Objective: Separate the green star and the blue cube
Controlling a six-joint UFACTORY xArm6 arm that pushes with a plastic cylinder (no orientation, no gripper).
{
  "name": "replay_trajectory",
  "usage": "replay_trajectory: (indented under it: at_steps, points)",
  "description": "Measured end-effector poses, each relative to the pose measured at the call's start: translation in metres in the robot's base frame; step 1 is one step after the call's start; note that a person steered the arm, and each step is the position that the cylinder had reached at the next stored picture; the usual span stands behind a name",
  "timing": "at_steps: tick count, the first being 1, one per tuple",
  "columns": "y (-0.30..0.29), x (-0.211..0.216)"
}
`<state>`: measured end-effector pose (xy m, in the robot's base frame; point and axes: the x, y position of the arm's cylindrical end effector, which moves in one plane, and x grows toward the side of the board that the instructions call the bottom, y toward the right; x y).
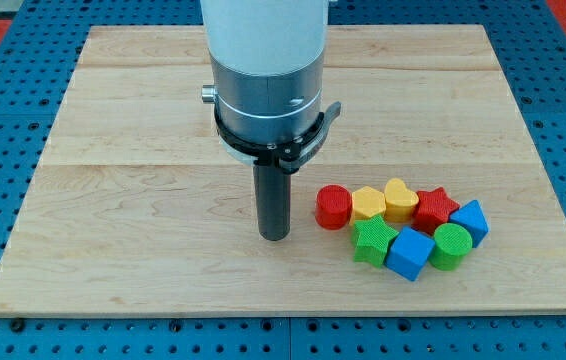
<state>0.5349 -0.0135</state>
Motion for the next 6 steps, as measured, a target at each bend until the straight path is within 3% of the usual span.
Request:
replay_trajectory:
  at_steps: [3,4,6]
  points:
    - [0.006,0.027]
    - [0.015,0.065]
    - [0.143,0.047]
